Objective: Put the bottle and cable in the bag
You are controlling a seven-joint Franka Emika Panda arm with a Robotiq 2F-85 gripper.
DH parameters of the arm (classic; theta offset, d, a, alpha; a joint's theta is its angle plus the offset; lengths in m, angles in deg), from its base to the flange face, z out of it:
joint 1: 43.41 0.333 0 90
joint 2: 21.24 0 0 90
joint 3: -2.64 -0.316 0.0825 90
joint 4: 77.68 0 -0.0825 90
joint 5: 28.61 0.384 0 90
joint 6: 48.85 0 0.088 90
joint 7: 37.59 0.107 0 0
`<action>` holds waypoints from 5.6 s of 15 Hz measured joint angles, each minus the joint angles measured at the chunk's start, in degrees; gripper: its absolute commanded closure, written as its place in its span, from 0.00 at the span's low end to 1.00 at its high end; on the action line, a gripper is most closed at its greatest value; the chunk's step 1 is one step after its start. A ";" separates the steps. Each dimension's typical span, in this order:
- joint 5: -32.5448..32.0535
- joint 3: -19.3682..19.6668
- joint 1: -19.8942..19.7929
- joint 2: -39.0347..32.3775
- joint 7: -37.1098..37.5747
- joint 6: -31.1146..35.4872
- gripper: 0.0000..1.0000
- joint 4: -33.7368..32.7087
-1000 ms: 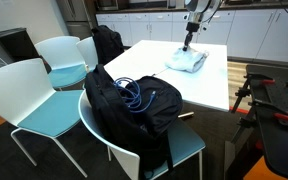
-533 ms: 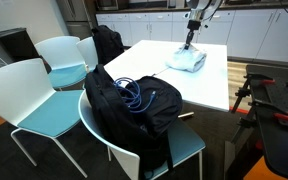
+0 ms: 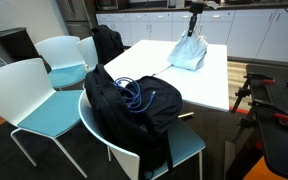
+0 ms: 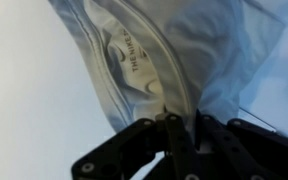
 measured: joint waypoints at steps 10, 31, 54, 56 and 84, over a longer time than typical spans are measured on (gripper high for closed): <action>-13.55 11.42 13.38 19.12 9.49 -2.88 0.97 6.72; -6.04 13.19 16.84 10.64 5.52 -10.83 0.97 2.40; 1.02 8.28 7.86 -14.01 4.17 -13.31 0.00 -12.91; 2.07 7.48 7.23 -16.18 4.40 -11.52 0.00 -13.65; 3.55 5.01 3.97 -16.54 9.58 0.66 0.88 -10.61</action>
